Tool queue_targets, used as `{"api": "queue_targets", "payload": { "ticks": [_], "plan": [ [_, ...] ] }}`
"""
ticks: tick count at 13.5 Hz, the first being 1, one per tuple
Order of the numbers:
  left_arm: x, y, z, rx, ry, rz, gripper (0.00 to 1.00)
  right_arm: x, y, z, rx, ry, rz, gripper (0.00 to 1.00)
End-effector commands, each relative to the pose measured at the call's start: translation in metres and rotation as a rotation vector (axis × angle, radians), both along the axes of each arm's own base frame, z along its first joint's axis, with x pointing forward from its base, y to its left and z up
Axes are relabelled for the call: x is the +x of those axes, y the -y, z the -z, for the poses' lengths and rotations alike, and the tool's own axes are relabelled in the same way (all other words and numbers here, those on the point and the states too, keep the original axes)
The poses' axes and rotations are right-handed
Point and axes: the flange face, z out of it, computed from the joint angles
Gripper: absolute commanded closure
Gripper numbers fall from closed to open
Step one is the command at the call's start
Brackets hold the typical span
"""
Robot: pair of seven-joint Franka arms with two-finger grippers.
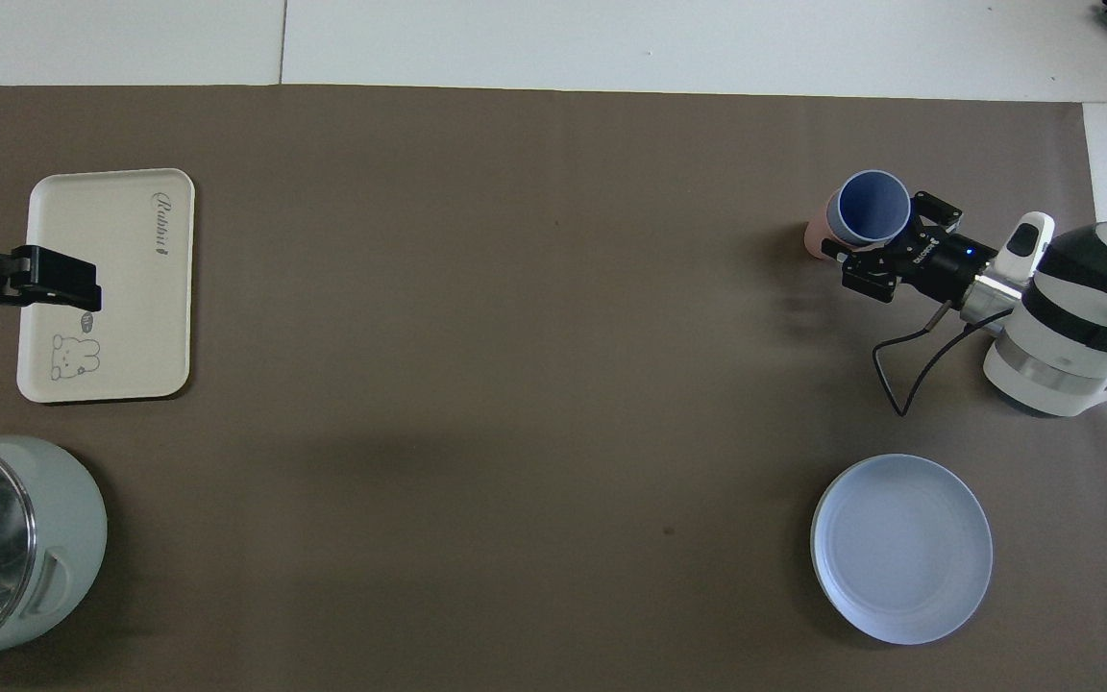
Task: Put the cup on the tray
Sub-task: 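Close the right gripper on the rim of the nested cups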
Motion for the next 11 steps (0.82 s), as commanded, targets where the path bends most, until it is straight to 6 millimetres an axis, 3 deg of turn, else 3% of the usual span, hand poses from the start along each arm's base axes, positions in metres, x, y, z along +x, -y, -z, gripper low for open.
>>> {"api": "queue_targets", "payload": {
  "ticks": [1, 4, 5, 6, 7, 9, 11],
  "plan": [
    [-0.006, -0.002, 0.0, 0.006, -0.005, -0.003, 0.0, -0.001, 0.002, 0.009, 0.011, 0.033, 0.04, 0.0],
    [-0.006, -0.002, 0.0, 0.006, -0.005, -0.003, 0.0, 0.0, -0.003, 0.01, 0.016, 0.041, 0.042, 0.01],
    [-0.006, -0.002, 0.0, 0.006, -0.005, -0.003, 0.0, 0.0, -0.003, 0.01, 0.016, 0.043, 0.043, 0.09],
    [-0.007, -0.002, -0.001, 0.006, -0.004, -0.003, 0.0, 0.0, -0.003, 0.009, 0.005, 0.055, 0.034, 0.59],
    [-0.006, -0.002, 0.0, 0.006, -0.005, -0.003, 0.0, 0.002, -0.001, 0.007, -0.014, 0.076, 0.023, 1.0],
    [-0.005, -0.001, -0.002, 0.006, 0.007, 0.001, 0.0, 0.007, -0.003, -0.004, -0.02, 0.095, 0.018, 1.0],
    [-0.01, -0.001, 0.0, 0.008, -0.023, 0.001, 0.0, 0.011, -0.019, -0.032, -0.074, 0.079, 0.048, 1.0]
  ]
}}
